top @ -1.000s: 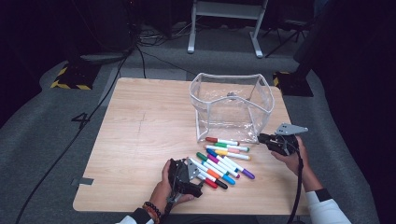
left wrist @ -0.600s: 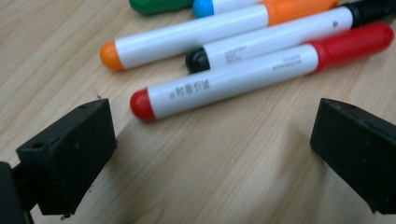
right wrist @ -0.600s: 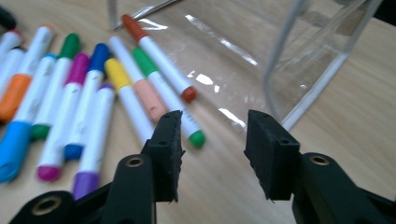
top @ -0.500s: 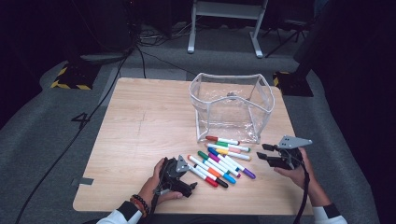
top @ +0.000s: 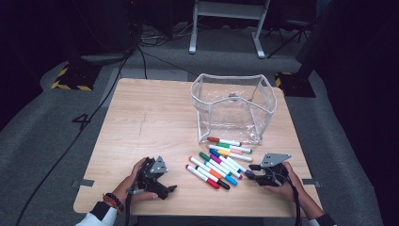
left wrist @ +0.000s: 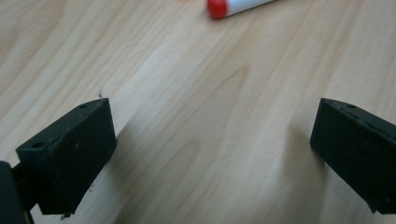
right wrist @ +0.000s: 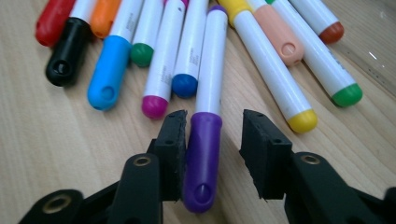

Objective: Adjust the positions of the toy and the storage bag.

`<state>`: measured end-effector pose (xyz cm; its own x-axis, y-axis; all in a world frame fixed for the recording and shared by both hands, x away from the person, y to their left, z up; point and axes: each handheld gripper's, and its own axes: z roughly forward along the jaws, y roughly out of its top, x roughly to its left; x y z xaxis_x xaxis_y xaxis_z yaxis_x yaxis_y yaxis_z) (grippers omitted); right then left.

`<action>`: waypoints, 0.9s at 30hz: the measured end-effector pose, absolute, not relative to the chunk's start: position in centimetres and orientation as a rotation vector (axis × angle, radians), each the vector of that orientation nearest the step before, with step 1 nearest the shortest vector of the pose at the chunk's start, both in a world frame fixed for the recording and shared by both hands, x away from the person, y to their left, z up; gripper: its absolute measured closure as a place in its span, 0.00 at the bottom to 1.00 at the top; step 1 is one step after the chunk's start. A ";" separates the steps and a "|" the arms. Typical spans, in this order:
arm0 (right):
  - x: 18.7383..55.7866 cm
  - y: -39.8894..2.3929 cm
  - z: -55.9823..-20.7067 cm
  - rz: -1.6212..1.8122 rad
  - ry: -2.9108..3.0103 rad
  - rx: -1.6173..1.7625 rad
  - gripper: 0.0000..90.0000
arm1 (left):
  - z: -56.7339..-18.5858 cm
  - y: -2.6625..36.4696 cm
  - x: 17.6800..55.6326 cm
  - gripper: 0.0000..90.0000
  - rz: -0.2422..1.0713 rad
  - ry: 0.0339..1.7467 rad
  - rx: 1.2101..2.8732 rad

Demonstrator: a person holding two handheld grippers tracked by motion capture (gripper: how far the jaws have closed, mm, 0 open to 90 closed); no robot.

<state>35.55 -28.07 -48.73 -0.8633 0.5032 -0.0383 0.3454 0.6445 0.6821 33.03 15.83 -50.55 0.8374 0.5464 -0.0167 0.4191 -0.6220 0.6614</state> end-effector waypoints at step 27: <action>39.3 -31.1 -44.7 1.147 2.291 0.849 0.61 | -46.7 11.0 38.6 0.21 0.352 0.732 2.247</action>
